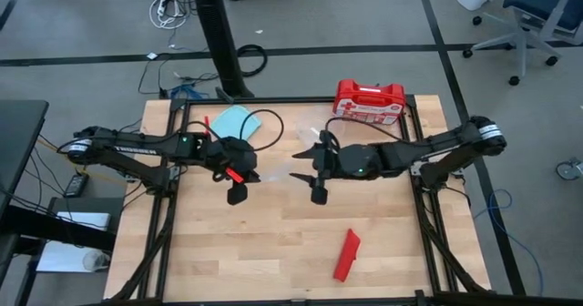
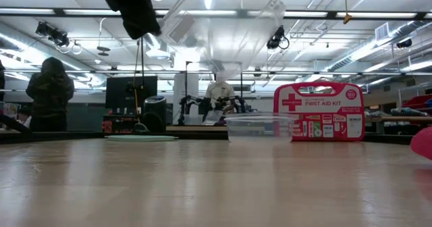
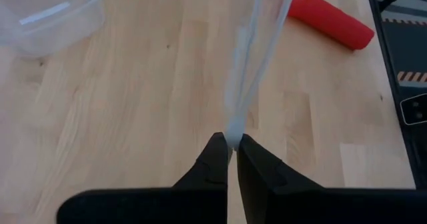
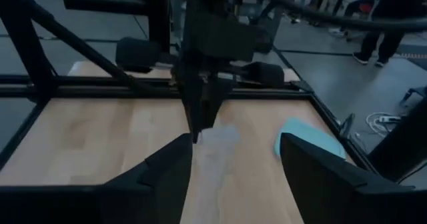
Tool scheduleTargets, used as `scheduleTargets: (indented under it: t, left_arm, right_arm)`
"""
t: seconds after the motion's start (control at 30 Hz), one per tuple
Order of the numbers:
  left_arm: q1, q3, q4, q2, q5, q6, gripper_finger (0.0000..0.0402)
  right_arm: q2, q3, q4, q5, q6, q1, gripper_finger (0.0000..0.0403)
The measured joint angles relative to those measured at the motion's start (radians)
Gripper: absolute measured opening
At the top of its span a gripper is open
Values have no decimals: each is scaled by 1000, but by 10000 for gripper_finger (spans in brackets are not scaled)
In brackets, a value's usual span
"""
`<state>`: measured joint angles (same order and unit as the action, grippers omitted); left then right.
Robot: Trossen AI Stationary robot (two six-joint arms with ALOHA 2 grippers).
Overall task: Roll bandage
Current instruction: Open the transparent zip bag
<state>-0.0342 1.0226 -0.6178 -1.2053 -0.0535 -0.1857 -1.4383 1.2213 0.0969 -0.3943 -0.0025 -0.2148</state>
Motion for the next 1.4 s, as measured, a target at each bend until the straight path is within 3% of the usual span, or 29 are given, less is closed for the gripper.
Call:
scheduleTargets:
  t: [0.17,0.33,0.6,0.77,1.13,1.3,1.4]
  left_arm:
    - [-1,0,-2,-1,6,-6,17]
    - [-1,0,0,-11,21,-4,17]
    - [-8,0,12,-13,25,6,17]
    - [-8,0,25,-13,27,54,33]
    - [-31,0,174,44,115,76,163]
    - [-102,-10,289,66,231,149,173]
    - [-151,-60,454,69,261,173,173]
  right_arm:
    - [-55,2,-79,42,-8,24,221]
    - [-126,0,-176,50,-66,34,186]
    - [-139,0,-138,50,-77,43,15]
    - [-132,0,-135,50,-71,41,8]
    - [-102,-47,-142,48,-43,32,3]
    - [-40,-166,-298,47,-26,27,2]
    - [2,-262,-421,57,-10,27,1]
